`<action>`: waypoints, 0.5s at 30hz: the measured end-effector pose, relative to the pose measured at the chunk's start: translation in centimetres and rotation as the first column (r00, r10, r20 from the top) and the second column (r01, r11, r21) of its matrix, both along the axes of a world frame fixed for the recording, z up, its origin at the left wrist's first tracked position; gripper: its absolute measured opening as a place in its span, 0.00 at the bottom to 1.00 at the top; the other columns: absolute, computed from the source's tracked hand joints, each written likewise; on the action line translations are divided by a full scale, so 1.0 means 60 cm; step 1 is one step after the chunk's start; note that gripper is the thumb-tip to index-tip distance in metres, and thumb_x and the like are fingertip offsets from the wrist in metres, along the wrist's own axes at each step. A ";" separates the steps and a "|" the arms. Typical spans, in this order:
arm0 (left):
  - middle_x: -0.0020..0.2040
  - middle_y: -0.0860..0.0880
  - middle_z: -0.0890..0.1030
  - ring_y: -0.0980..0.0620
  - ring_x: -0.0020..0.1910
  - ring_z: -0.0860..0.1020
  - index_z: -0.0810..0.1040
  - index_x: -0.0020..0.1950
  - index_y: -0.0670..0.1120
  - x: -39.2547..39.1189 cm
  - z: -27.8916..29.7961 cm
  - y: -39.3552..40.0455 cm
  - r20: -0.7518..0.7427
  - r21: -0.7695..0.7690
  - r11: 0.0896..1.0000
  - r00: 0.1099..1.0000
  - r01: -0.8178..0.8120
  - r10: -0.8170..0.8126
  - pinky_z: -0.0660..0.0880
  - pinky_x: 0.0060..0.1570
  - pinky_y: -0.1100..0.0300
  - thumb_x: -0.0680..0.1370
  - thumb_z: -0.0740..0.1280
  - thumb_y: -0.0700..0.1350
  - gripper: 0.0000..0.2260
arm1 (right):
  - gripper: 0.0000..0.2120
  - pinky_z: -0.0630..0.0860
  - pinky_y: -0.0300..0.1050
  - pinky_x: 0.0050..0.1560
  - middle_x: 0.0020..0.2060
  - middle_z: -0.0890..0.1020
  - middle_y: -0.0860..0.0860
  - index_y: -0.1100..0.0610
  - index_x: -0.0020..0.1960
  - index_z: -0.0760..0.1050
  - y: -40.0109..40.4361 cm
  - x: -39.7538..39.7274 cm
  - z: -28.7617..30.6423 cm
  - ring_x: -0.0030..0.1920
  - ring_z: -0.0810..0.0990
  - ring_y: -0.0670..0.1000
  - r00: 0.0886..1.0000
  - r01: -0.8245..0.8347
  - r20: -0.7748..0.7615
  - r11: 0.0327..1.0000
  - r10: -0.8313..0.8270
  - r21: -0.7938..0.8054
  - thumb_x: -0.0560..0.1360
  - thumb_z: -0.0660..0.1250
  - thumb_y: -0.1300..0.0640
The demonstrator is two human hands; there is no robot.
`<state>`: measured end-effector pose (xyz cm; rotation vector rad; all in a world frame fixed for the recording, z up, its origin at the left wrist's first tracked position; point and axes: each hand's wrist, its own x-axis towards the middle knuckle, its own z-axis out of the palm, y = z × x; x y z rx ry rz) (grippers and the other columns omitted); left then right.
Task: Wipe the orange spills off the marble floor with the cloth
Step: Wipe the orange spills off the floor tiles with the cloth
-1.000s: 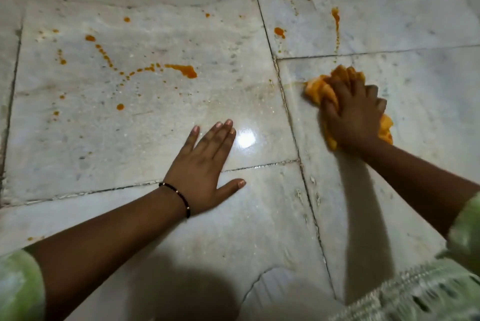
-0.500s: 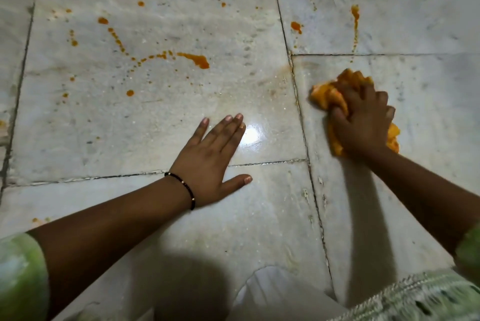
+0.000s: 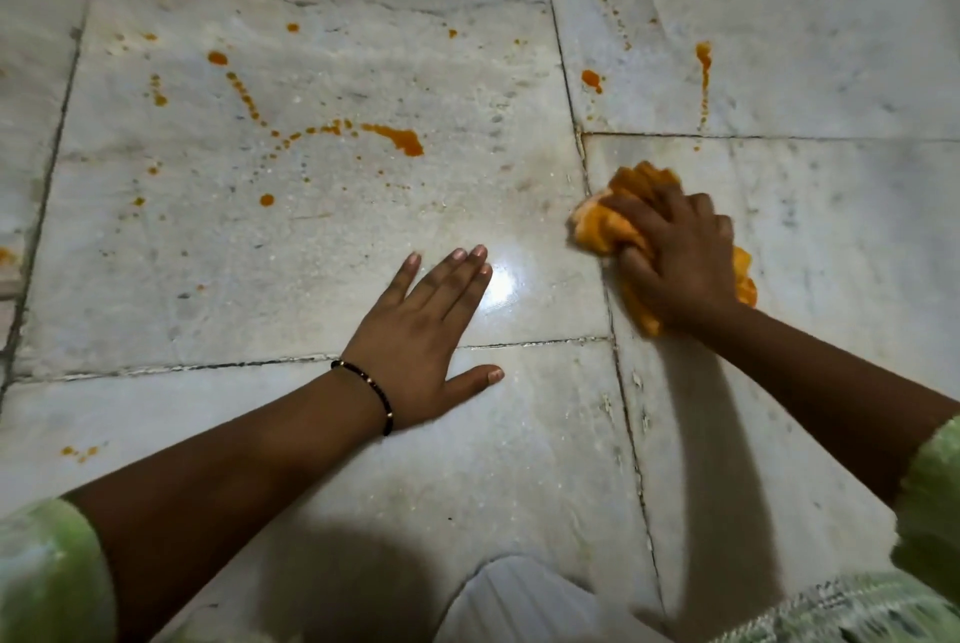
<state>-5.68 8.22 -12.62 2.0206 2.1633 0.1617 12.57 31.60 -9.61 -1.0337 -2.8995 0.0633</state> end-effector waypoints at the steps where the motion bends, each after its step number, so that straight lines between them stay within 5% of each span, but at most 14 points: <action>1: 0.78 0.45 0.51 0.49 0.77 0.51 0.52 0.77 0.42 0.000 0.000 0.000 -0.003 -0.001 1.000 1.000 0.000 0.000 0.48 0.73 0.45 0.76 0.46 0.68 0.39 | 0.28 0.63 0.56 0.54 0.71 0.65 0.55 0.44 0.70 0.66 0.016 -0.007 -0.002 0.60 0.67 0.61 0.991 0.130 -0.011 0.991 -0.130 0.011 0.71 0.53 0.42; 5: 0.78 0.45 0.52 0.48 0.77 0.51 0.52 0.77 0.42 0.003 0.004 0.001 -0.005 -0.018 1.000 1.000 -0.007 0.007 0.48 0.73 0.44 0.76 0.47 0.68 0.39 | 0.26 0.61 0.62 0.61 0.72 0.61 0.58 0.45 0.72 0.62 0.011 -0.122 -0.007 0.67 0.63 0.63 0.898 0.439 0.010 0.898 -0.439 0.026 0.74 0.57 0.45; 8: 0.78 0.45 0.52 0.48 0.77 0.51 0.52 0.77 0.42 0.004 0.006 0.002 -0.010 -0.032 0.999 1.000 -0.008 0.008 0.49 0.73 0.44 0.76 0.47 0.68 0.39 | 0.27 0.60 0.62 0.62 0.75 0.56 0.56 0.44 0.73 0.59 -0.045 -0.161 -0.012 0.70 0.59 0.62 0.978 0.201 0.061 0.980 -0.200 -0.008 0.75 0.58 0.45; 12: 0.78 0.45 0.52 0.48 0.77 0.51 0.51 0.78 0.43 0.000 0.006 0.003 0.003 -0.050 0.999 1.000 -0.002 0.002 0.47 0.73 0.45 0.76 0.46 0.68 0.39 | 0.26 0.64 0.56 0.55 0.73 0.63 0.54 0.42 0.71 0.64 -0.088 -0.070 -0.004 0.66 0.65 0.61 0.976 -0.209 0.056 0.977 0.211 -0.034 0.73 0.55 0.42; 15: 0.78 0.47 0.53 0.49 0.76 0.53 0.52 0.78 0.44 -0.007 0.004 -0.010 0.021 -0.016 1.000 1.000 -0.006 0.006 0.47 0.72 0.48 0.76 0.48 0.68 0.38 | 0.27 0.62 0.52 0.49 0.72 0.66 0.55 0.43 0.70 0.65 -0.063 0.006 0.005 0.58 0.68 0.59 0.965 -0.259 0.034 0.964 0.262 -0.066 0.71 0.54 0.43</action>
